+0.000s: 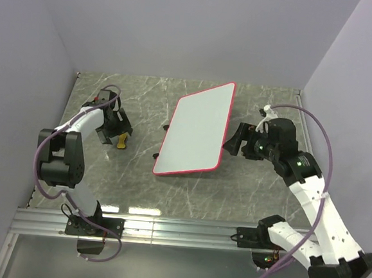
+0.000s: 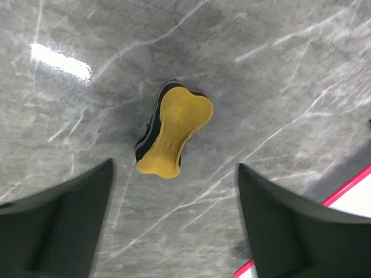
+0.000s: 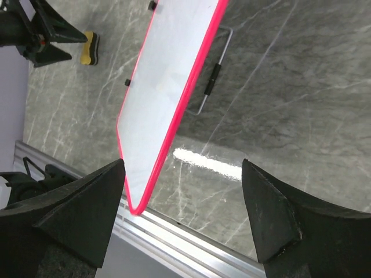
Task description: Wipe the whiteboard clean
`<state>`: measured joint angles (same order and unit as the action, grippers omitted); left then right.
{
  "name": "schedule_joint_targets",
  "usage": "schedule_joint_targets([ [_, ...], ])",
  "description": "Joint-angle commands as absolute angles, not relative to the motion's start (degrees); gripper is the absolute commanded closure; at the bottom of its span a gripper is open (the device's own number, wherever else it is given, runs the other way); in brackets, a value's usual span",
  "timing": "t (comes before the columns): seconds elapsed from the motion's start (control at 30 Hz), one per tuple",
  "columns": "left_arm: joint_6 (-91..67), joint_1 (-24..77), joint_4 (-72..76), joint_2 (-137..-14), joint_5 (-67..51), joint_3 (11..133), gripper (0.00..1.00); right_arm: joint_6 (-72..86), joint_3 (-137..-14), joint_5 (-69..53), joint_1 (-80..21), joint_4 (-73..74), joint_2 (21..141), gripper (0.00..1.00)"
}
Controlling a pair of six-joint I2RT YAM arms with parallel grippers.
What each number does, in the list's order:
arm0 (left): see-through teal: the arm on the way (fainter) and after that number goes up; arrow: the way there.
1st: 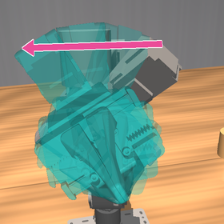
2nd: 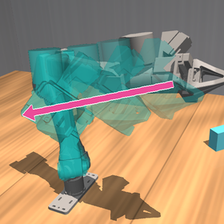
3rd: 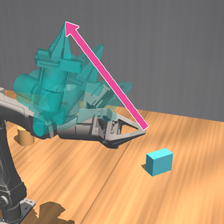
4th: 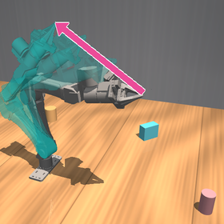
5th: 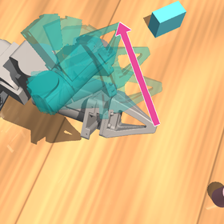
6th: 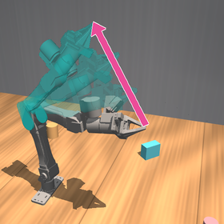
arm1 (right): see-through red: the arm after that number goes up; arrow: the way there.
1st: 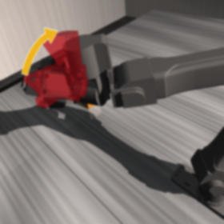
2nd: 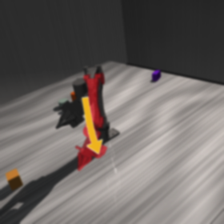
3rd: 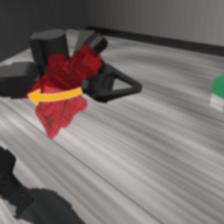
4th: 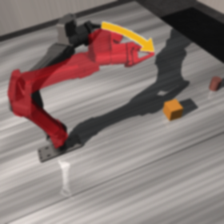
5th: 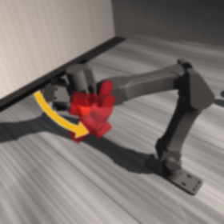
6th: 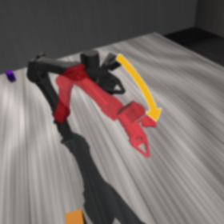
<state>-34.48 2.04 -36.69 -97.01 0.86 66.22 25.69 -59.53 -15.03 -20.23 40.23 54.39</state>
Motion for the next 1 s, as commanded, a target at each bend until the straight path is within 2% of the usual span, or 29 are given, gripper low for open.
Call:
schedule_joint_targets([
  [0.0,-34.19,2.72,-38.14,-93.87,2.46,66.44,0.05,25.40,-59.85,-11.78,-20.22,42.97,49.76,0.12],
  [0.27,-35.77,8.42,-39.29,-84.48,2.90,69.96,0.05,31.10,-59.42,-3.87,-20.30,45.45,37.65,0.12],
  [0.6,-38.50,15.20,-38.58,-77.79,5.27,72.51,0.08,35.77,-49.06,-8.09,-20.30,38.59,27.25,0.09],
  [0.7,-38.06,15.91,-38.06,-74.37,5.97,72.95,0.07,36.21,-48.69,-7.65,-20.30,36.92,26.19,0.04],
  [0.93,-37.00,16.08,-36.12,-67.51,6.33,71.02,0.02,34.02,-52.64,-7.64,-20.22,38.76,30.85,0.05],
  [0.97,-37.00,16.08,-36.12,-66.72,6.59,70.93,0.01,33.49,-52.82,-8.52,-20.30,38.15,31.02,0.07],
])
